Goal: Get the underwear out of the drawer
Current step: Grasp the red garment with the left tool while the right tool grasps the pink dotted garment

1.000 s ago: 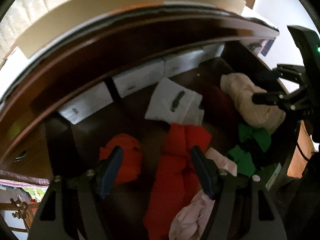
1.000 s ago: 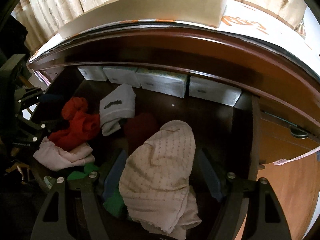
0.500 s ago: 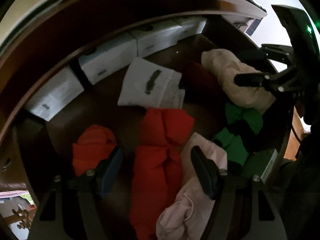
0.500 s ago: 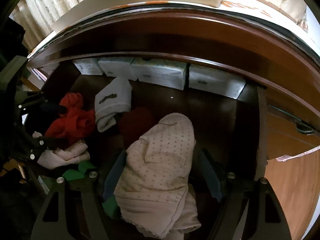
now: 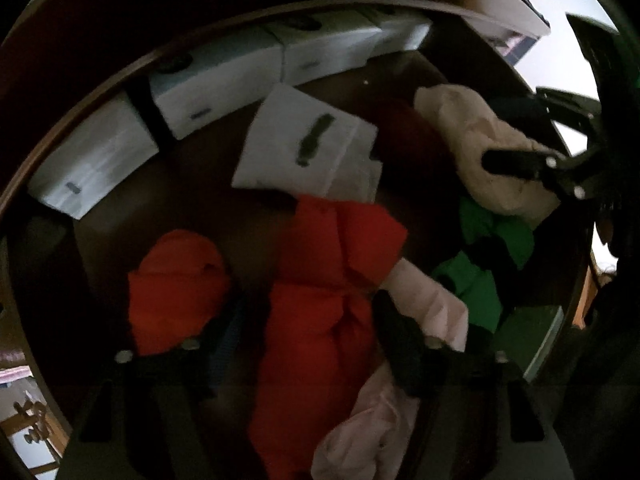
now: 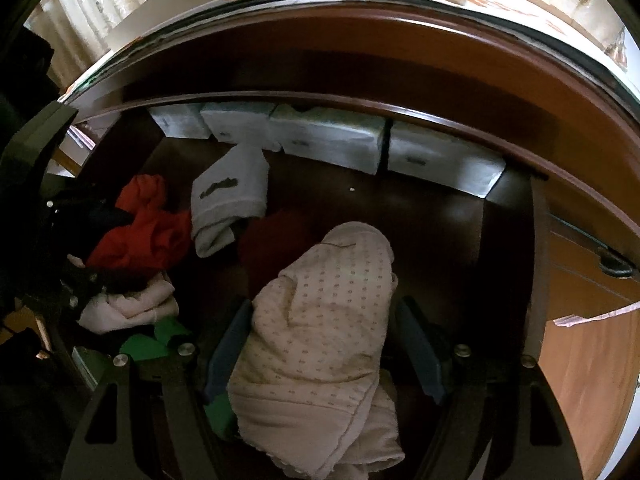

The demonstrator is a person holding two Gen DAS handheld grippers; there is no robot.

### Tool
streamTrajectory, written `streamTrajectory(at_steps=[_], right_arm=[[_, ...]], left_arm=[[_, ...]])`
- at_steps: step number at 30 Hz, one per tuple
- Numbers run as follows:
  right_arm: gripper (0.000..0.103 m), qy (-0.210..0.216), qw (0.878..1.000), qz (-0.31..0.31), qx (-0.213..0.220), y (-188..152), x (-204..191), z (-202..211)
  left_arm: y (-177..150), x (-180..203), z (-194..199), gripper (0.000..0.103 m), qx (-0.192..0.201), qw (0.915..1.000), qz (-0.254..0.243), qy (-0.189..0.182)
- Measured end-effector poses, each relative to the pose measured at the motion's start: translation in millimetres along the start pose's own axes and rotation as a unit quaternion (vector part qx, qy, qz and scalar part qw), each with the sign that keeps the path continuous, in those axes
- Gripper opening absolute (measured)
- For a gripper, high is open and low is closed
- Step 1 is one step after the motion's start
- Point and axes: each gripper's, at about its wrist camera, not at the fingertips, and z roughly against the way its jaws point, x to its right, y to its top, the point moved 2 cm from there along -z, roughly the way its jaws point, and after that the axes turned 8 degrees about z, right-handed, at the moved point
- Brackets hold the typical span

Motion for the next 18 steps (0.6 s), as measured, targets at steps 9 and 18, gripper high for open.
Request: streamTrajectory(at_steps=[9, 18], right_arm=[[0.076, 0.012, 0.999, 0.026, -0.037, 1, -7, -12], [0.076, 0.040, 0.995, 0.031, -0.089, 1, -7, -29]], left_arm=[[-4, 8, -8, 0.046, -0.015, 0.9997, -0.017, 0.009], [0, 12, -18, 0.043, -0.027, 0.9995, -0.015, 0.012]])
